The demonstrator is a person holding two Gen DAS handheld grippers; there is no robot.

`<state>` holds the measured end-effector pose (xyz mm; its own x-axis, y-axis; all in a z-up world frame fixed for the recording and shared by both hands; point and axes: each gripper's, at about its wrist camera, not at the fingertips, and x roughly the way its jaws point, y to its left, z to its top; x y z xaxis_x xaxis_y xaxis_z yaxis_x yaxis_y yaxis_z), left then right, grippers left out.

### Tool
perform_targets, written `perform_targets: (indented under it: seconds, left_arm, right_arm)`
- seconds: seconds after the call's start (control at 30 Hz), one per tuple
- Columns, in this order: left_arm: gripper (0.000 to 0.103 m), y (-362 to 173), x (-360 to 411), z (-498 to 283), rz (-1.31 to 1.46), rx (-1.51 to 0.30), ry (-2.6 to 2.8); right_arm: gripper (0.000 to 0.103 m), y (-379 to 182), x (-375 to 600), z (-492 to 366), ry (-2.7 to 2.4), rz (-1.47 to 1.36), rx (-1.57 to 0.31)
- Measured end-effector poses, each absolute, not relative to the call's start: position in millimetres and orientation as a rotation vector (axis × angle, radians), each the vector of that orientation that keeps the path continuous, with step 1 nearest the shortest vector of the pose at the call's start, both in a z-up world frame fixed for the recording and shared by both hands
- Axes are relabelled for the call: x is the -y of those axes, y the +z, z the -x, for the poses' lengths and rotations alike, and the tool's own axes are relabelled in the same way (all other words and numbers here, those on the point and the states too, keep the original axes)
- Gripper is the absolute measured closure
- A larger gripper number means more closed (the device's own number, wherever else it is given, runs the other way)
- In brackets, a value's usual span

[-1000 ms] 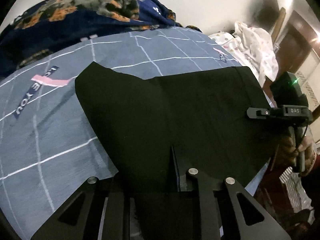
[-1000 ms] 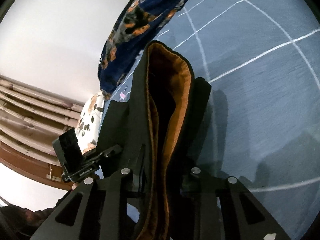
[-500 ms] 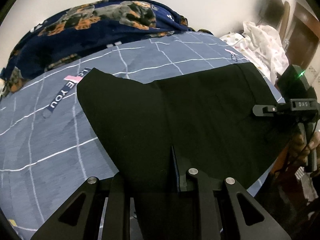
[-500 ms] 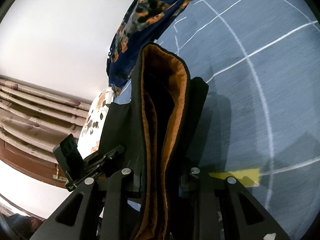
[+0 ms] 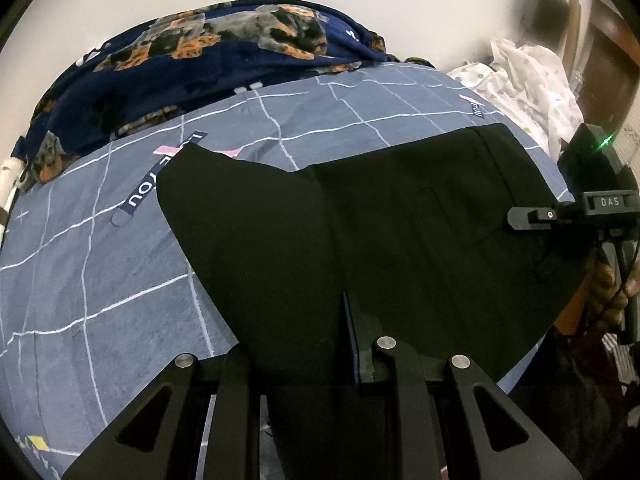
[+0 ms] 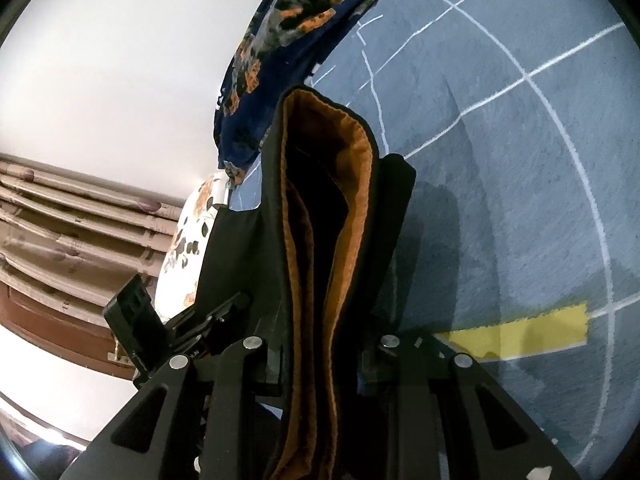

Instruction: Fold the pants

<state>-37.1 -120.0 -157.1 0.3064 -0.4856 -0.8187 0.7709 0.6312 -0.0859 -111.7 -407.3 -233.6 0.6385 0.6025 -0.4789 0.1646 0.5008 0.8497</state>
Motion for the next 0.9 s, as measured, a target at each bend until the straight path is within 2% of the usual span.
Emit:
perform_targets:
  seconds: [0.53,0.8,0.9]
  left_arm:
    - [0.083,-169.9,122.9,38.9,-0.376,-0.946,-0.847]
    - [0.082,-170.5,123.7,38.2,-0.379,-0.945,-0.847]
    - [0.082,-171.7,124.0,37.9,-0.387,-0.939,-0.844]
  right_arm:
    - [0.08,-247.4,411.3,117.7,0.292,-1.068,-0.889]
    - [0.071,-253.4,410.1,119.7,0.262,-1.052,-0.911]
    - [0.07,-254.3,408.1,119.8,0.258,-1.037,-0.916]
